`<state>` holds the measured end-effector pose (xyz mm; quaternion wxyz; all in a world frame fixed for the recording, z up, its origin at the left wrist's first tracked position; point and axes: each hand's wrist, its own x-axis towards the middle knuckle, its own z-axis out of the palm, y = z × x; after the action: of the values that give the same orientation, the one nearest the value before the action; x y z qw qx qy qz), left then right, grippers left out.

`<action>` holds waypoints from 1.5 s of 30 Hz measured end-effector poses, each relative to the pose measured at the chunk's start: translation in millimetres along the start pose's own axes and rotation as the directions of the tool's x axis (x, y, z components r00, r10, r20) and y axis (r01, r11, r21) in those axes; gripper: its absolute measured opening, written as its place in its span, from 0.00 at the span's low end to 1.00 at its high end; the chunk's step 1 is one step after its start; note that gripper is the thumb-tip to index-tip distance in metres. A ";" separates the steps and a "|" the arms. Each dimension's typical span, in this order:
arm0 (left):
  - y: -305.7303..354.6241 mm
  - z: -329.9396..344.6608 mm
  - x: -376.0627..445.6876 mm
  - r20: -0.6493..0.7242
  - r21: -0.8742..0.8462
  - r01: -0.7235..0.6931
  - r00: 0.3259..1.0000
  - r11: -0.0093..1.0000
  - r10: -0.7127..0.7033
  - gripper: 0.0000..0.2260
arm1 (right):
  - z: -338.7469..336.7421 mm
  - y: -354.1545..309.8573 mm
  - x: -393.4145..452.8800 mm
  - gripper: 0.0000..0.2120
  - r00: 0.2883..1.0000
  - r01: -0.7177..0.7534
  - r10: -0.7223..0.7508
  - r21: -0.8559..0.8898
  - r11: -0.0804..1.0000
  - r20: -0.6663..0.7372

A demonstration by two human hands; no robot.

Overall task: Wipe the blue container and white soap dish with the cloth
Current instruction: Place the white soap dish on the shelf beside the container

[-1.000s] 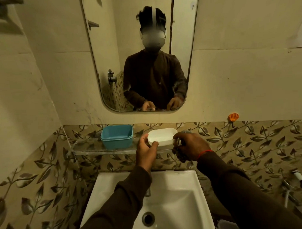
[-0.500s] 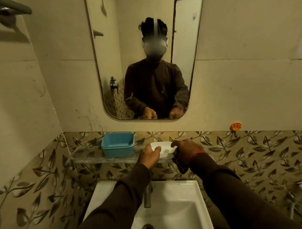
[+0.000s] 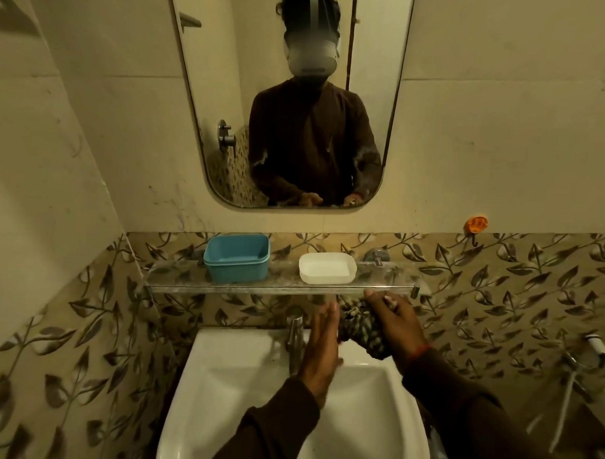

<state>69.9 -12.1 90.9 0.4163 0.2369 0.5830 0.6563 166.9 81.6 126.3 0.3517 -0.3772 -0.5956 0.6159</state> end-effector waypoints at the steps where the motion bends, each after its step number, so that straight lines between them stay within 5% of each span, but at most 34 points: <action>1: -8.4 3.0 -1.0 0.010 -0.120 0.104 0.995 0.987 -0.104 0.18 | 7.0 6.3 -5.5 0.13 0.998 -0.015 0.014 0.015 1.000 0.062; 6: -19.5 -14.7 -0.8 -0.224 -0.329 0.114 0.955 0.937 -0.195 0.25 | 37.4 31.6 -24.2 0.13 0.902 0.151 -0.098 -0.094 0.984 0.420; 10: -26.2 -46.0 -2.7 -0.388 -0.286 0.101 0.897 0.953 -0.212 0.25 | 50.6 50.6 -24.6 0.15 0.860 0.421 -0.207 -0.418 0.805 0.467; 12: -28.7 -56.6 -4.2 -0.450 -0.284 0.086 0.868 0.955 -0.212 0.25 | 60.1 58.1 -27.6 0.14 0.899 0.357 -0.211 -0.364 0.860 0.383; 14: -29.3 -64.7 -4.5 -0.497 -0.285 0.071 0.842 0.956 -0.210 0.27 | 69.7 61.4 -29.8 0.15 0.937 0.153 -0.062 -0.245 0.957 0.344; 18: -31.8 -77.6 -6.4 -0.584 -0.184 -0.002 0.805 0.983 -0.107 0.21 | 85.1 73.0 -32.7 0.25 0.826 -0.154 0.228 -0.184 0.971 0.515; 21: -41.5 -89.4 -10.0 -0.556 -0.159 -0.032 0.829 0.987 -0.063 0.17 | 97.9 79.6 -33.8 0.22 0.792 -0.110 0.185 -0.162 0.981 0.582; 26: -47.6 -117.0 -5.3 -0.426 -0.336 0.069 0.878 0.939 -0.217 0.21 | 121.0 97.7 -23.6 0.07 0.890 0.019 0.074 -0.200 0.980 0.449; 32: -46.8 -158.9 3.2 -0.336 -0.049 0.267 0.903 0.962 -0.268 0.20 | 146.0 103.8 13.0 0.05 0.897 -0.032 0.131 -0.233 0.972 0.423; 37: -33.6 -189.1 33.6 -0.365 -0.067 0.341 0.866 0.938 -0.341 0.13 | 172.4 109.2 43.8 0.10 0.873 -0.145 0.229 -0.217 0.965 0.432; 45: -37.8 -215.3 86.9 -0.422 -0.179 0.349 0.818 0.920 -0.392 0.18 | 210.1 131.3 82.4 0.23 0.907 -0.238 0.281 -0.169 0.957 0.314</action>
<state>-138.3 -63.9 -5.5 0.4004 -0.0588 0.6668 0.6258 -55.1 50.3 -7.4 0.1357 -0.3645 -0.6291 0.6731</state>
